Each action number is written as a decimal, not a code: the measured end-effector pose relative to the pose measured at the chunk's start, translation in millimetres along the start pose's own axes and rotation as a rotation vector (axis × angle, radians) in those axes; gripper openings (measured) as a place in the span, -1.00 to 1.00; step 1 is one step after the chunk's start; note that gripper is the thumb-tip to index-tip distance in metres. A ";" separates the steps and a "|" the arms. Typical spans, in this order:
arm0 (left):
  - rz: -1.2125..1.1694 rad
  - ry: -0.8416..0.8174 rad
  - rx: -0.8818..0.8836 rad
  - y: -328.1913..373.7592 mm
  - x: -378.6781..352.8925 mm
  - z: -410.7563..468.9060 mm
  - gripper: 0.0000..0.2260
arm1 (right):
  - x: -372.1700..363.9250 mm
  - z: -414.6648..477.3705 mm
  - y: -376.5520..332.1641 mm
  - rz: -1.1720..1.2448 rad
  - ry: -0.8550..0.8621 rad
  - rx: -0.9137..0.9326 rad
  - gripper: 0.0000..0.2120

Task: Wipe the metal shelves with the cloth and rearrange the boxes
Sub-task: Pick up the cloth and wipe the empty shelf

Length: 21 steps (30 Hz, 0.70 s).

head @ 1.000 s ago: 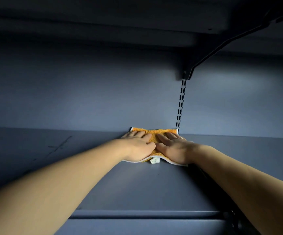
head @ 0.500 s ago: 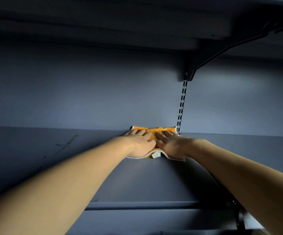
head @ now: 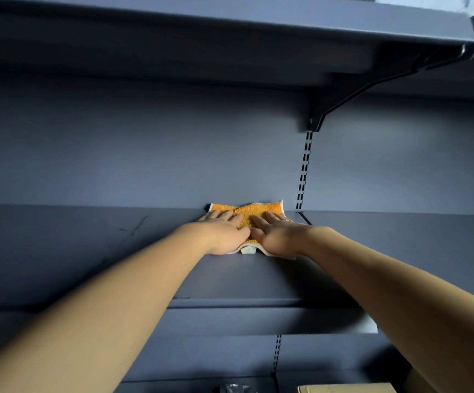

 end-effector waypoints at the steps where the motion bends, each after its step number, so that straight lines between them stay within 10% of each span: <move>1: -0.017 0.011 0.003 1.4 1.5 -7.9 -0.36 | -0.6 -6.8 -2.6 -0.005 0.002 0.020 -0.39; 9: -0.077 -0.007 0.016 10.6 -2.8 -77.4 -0.46 | -16.7 -61.4 -21.8 -0.081 -0.021 0.175 0.05; 21: -0.102 0.043 0.069 18.8 -1.6 -116.6 -0.46 | -22.7 -94.0 -36.1 -0.105 0.058 0.346 0.10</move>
Point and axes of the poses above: each hand's wrist, its own z-axis towards the middle knuckle, its own x-axis out of the back of the hand, y = z × x, the point moved 10 cm from there along z, towards the middle knuckle, and after that the axes turned 6 degrees about x, right-handed, at the moved point
